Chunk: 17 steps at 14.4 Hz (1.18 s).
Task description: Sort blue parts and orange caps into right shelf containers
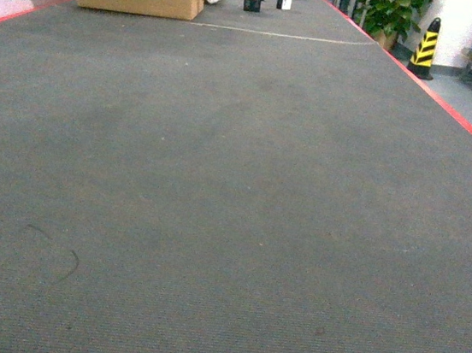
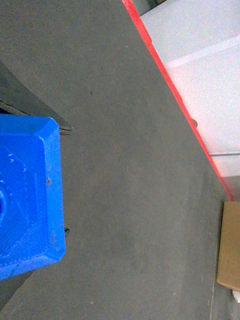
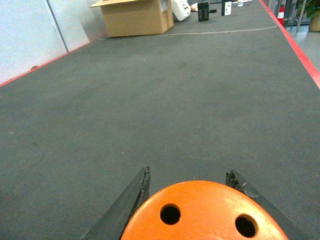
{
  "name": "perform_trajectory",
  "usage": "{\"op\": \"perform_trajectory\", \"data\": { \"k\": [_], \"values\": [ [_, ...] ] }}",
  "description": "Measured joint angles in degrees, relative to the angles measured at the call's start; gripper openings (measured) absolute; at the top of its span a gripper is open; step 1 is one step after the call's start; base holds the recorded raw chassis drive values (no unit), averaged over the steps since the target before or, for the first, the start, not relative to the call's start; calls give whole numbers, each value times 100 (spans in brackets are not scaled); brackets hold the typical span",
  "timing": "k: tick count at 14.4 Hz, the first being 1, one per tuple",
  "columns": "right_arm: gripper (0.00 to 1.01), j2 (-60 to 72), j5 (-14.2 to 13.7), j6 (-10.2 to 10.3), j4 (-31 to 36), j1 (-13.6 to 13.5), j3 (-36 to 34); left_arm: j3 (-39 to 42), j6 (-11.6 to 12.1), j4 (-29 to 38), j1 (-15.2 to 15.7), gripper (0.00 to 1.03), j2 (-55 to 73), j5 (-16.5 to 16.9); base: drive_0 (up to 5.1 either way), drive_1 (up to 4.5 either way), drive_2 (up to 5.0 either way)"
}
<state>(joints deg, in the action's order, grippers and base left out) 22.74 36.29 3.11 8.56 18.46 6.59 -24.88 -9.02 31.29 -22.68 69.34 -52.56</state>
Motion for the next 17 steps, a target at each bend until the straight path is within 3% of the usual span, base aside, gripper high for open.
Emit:
{"op": "perform_trajectory", "data": {
  "k": [17],
  "values": [
    [41,0,17,-17,9,0,0,0,0,0,0,45,0,0,0,0,0]
  ]
}}
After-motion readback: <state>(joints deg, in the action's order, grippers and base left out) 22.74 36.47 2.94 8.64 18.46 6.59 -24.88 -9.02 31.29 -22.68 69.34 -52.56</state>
